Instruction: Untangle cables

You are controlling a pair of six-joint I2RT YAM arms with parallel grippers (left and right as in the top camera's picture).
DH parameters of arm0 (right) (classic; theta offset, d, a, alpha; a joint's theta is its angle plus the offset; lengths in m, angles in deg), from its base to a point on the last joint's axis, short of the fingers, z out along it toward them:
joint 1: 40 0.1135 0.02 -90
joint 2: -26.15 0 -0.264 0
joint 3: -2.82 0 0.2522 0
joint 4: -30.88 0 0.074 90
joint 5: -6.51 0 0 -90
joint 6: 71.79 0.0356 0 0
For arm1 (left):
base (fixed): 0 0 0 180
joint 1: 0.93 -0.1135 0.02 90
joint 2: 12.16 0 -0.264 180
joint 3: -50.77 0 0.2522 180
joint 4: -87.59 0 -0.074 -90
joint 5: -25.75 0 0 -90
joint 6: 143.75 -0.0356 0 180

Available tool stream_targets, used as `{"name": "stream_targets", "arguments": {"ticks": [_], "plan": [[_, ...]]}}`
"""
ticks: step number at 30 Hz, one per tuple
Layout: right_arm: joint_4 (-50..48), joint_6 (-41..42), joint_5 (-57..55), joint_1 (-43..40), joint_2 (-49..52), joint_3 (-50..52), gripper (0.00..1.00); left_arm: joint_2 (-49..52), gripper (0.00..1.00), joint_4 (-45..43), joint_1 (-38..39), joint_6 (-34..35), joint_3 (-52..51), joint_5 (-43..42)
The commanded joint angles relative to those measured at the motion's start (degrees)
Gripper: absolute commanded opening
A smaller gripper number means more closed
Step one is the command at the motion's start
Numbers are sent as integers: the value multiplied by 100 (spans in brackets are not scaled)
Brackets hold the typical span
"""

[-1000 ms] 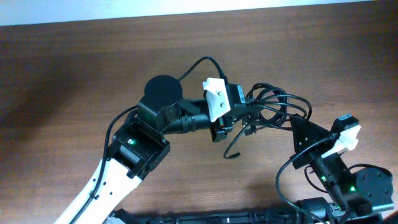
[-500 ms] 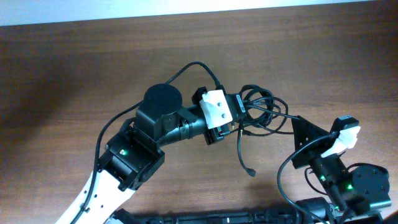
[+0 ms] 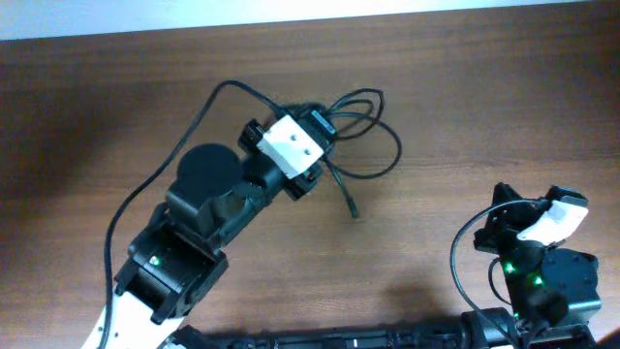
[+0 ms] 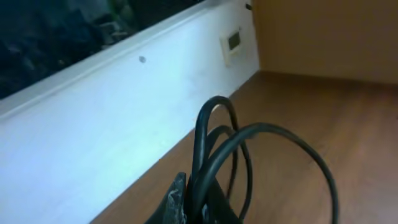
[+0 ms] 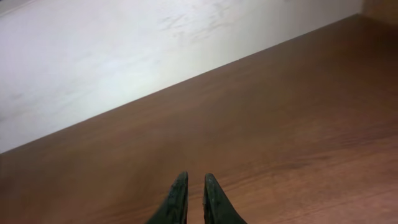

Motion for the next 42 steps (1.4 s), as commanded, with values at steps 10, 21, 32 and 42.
{"name": "stream_targets", "arguments": {"ticks": [10,21,32,42], "plan": [[-721,28,1285,-20,-15,20,79,-33,0,-455,39,1910,164,199],[-1910,31,3416,-20,-15,20,90,101,0,-896,63,5230,164,251],[-2205,50,3368,-20,-15,20,90,339,0,-896,999,5473,164,251],[-979,352,1032,-20,-15,20,90,354,0,-898,1054,5182,164,-328]]}}
